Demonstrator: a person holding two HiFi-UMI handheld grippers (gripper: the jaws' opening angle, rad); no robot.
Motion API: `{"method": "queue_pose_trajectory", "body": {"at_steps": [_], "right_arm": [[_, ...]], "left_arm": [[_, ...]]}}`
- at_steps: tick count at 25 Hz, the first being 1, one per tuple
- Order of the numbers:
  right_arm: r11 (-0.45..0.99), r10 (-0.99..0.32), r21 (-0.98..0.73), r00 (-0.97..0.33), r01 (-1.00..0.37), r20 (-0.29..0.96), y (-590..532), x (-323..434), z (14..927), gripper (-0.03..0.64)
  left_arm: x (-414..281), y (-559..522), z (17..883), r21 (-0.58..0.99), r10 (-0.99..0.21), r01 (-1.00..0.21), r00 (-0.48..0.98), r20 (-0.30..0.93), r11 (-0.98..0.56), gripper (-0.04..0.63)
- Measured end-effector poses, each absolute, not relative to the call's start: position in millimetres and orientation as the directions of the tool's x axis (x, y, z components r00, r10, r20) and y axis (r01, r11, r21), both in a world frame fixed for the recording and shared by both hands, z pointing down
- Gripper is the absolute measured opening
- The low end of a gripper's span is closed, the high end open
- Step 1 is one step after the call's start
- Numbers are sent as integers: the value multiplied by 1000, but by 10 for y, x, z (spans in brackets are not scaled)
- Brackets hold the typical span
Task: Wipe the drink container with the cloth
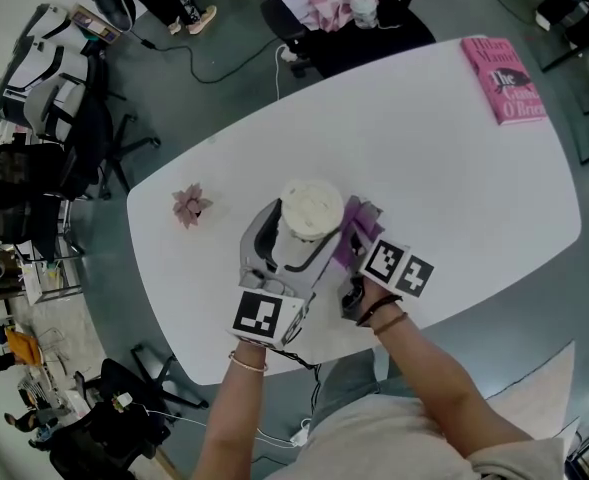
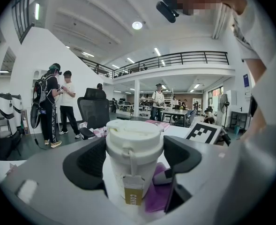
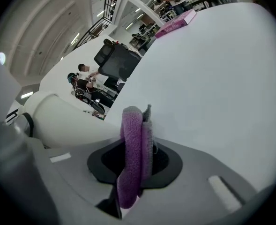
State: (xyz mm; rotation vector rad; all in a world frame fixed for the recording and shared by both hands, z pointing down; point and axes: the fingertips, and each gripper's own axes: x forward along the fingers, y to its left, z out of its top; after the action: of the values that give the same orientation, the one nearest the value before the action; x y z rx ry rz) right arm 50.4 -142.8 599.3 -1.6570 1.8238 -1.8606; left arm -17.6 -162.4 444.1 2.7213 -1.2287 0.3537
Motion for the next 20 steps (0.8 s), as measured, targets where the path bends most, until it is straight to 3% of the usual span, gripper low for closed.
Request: {"method": "queue_pose_trajectory", "body": {"at_steps": [5,13,20], "right_arm": [[-284,-646,-739,-448,-611,618,-1425,496,5981,69],[-111,-609,-788,-585,-606,536,-1427,816,5467,69],[152,-421,-808,-777,-569,468,-1542,943,4900,69]], "left_arm": [[-196,-1627,4458,18,-717,-746,646,261,-666,385],[-199,-1622,4498,30,-707,-739,655,265,-673,385],[-182,-1630,4476,11,-670,-695,698,252,-719,385]]}}
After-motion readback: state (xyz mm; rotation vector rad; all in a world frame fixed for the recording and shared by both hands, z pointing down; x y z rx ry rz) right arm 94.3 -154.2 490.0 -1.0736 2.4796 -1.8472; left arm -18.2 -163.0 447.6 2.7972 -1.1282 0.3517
